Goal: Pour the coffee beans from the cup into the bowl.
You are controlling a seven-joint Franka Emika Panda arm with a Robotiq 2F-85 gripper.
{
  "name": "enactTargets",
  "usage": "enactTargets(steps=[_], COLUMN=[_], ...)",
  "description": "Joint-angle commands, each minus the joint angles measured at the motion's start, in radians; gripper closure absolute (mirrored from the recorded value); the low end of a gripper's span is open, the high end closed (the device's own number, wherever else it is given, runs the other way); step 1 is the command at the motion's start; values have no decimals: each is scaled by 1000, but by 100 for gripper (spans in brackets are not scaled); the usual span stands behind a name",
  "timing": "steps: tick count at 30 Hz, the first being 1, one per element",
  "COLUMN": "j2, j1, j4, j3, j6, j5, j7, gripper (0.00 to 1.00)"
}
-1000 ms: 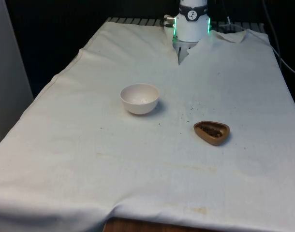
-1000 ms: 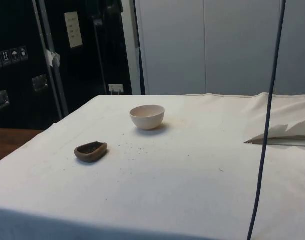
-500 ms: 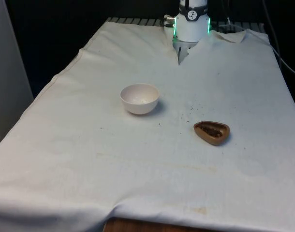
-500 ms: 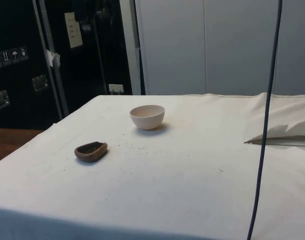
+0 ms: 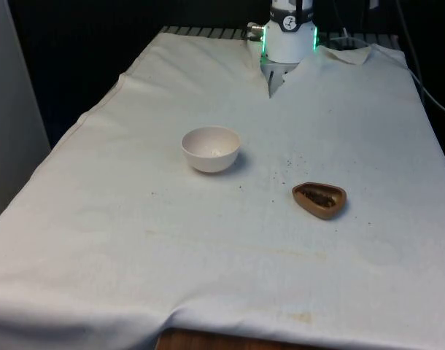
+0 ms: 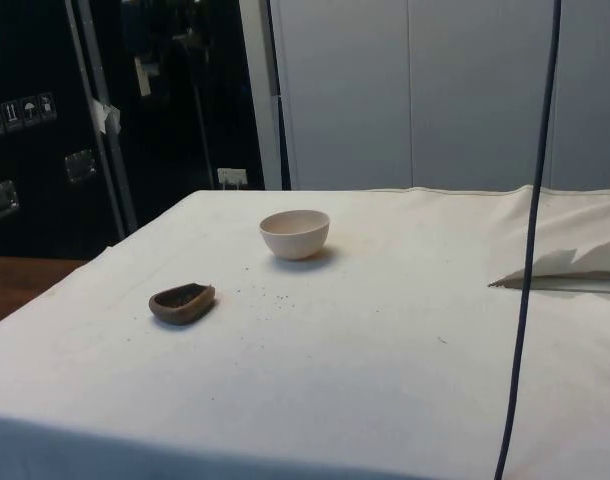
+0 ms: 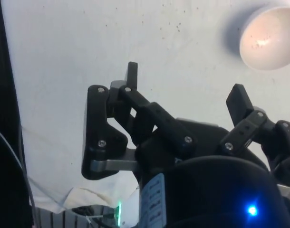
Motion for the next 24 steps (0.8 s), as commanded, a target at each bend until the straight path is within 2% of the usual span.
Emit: enactTargets(steps=[1,9,10,11,18,19,20,24], j2=[8,41,36,44,82,73,87,110], j1=[5,7,1,7,8,2,9,9], j4=[5,6,1,6,14,6,15,24], j3=[1,23,26,25,48,50,51,64], j6=[10,55,54,59,84,82,87,103], j5=[-6,-29,-22,-34,-87,-76,-94,-123], j7=[16,69,59,76,134,120,143,179], gripper=[0,0,0,0,0,0,0,0])
